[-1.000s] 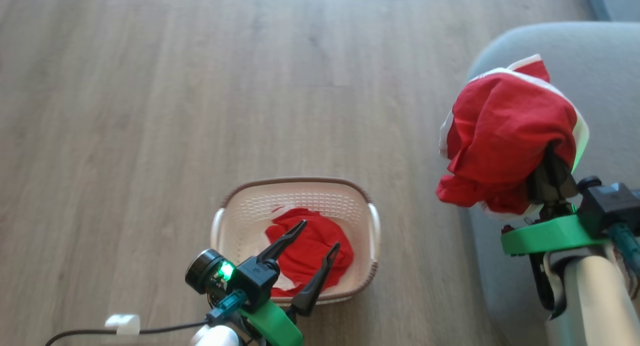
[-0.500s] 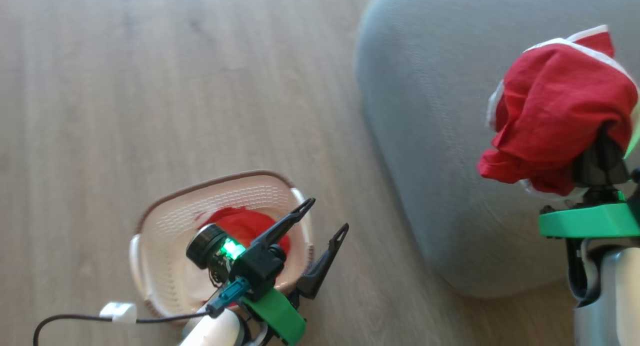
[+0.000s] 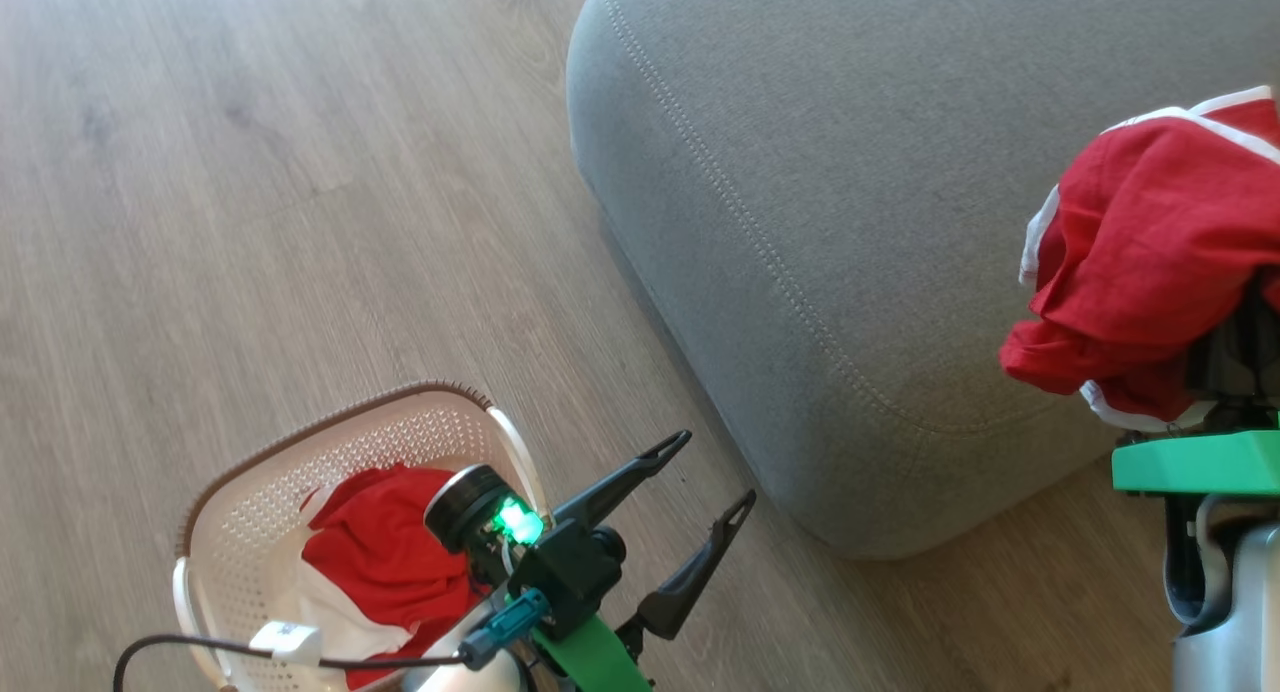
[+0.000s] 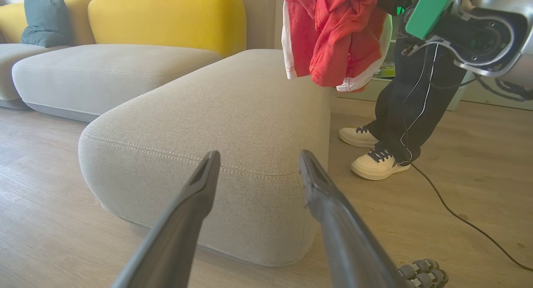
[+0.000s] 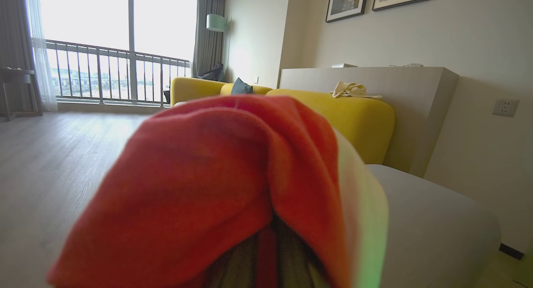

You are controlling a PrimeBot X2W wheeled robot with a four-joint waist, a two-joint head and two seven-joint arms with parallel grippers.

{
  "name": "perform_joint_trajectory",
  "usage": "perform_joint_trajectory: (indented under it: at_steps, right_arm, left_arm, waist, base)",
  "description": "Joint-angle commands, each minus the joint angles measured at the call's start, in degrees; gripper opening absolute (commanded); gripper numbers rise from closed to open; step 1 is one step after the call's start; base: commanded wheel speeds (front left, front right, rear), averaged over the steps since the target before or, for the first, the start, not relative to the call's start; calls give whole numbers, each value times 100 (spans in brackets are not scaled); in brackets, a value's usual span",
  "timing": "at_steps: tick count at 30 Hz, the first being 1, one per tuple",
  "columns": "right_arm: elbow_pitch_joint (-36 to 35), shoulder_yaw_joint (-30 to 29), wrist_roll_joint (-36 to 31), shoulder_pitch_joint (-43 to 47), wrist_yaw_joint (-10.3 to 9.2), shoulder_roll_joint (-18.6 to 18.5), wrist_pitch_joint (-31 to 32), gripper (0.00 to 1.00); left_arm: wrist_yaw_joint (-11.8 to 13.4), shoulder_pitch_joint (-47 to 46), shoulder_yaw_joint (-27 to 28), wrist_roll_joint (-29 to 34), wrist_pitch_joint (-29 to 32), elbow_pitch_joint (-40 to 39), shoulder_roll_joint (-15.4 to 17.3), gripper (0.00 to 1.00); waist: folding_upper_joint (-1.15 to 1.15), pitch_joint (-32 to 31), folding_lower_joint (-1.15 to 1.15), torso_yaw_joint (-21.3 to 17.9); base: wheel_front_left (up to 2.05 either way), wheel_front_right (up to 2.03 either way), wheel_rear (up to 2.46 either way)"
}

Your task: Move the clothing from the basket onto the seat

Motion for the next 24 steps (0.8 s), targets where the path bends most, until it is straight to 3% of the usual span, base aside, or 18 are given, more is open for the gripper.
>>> perform_joint_trajectory:
  at_steps: [1,14,24]
  right_arm:
    - [-193,137,16,-121,40,-30,-21,0]
    - [-340,-179,-403,-414,40,-30,-21,0]
    - [-246,-955,-378,-1767,40,-30,-21,0]
  left_arm:
    - [-4,-56,156,34,-29,-174,-23,100]
    - [-4,-203,230,78,-29,-283,108,100]
    - [-4,-534,52,107,-29,-576,822,100]
  waist:
    - [0,-29,0,-39]
    - [0,299,0,165]
    - [0,1345,0,287]
  base:
    - [0,0,0]
    - [0,0,0]
    - [0,0,0]
